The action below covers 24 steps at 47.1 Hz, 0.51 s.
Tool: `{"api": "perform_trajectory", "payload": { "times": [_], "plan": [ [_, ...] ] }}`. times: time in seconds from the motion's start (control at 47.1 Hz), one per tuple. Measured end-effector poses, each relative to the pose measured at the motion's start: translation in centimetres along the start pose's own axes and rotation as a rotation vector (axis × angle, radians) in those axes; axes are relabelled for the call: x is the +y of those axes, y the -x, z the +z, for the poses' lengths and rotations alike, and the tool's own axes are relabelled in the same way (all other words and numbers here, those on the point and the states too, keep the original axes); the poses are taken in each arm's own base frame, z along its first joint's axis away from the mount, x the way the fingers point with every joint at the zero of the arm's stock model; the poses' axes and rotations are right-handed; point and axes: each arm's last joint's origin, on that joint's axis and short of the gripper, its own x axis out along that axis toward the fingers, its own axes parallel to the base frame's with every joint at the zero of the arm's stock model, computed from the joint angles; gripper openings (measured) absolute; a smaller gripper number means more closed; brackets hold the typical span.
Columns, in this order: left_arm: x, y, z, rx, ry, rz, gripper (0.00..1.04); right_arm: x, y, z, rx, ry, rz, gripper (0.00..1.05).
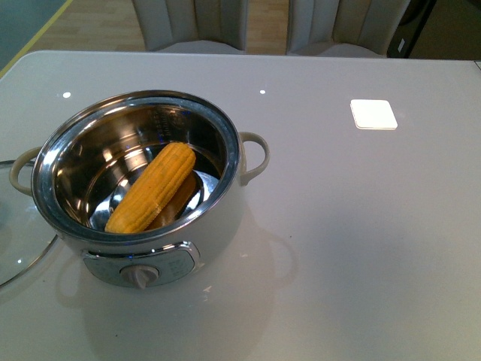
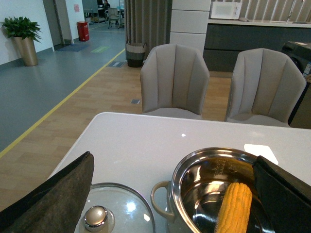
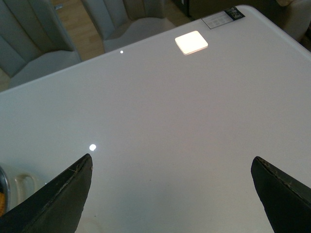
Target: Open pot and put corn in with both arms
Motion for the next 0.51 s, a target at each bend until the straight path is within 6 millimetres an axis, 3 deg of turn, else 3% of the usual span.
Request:
{"api": "perform_trajectory", "payload": {
  "times": [0.064,0.149,0.234,0.319,0.446,0.51],
  "plan": [
    [0.0,0.0,0.0,0.0,0.0,0.0,0.98,0.0,0.0,0.0,-0.01,0.003,0.029,0.94],
    [0.0,0.0,0.0,0.0,0.0,0.0,0.98,-0.6,-0.4,-0.7,-0.109,0.009,0.225,0.83],
    [0.0,0.0,0.0,0.0,0.0,0.0,0.98,-1.5,-0.3,-1.2,-0.226,0.084,0.31,0.72],
    [0.0,0.0,0.0,0.0,0.0,0.0,0.98,-2.9,0.1,-1.1,-0.337,0.172,0.33,0.53],
    [0.0,0.0,0.0,0.0,0.0,0.0,0.98,-4.5,0.0,-2.1,-0.337,0.231,0.314,0.25],
    [0.0,0.0,0.0,0.0,0.0,0.0,0.98,-4.9,0.1,-2.4,-0.339,0.235,0.315,0.16]
  ]
}}
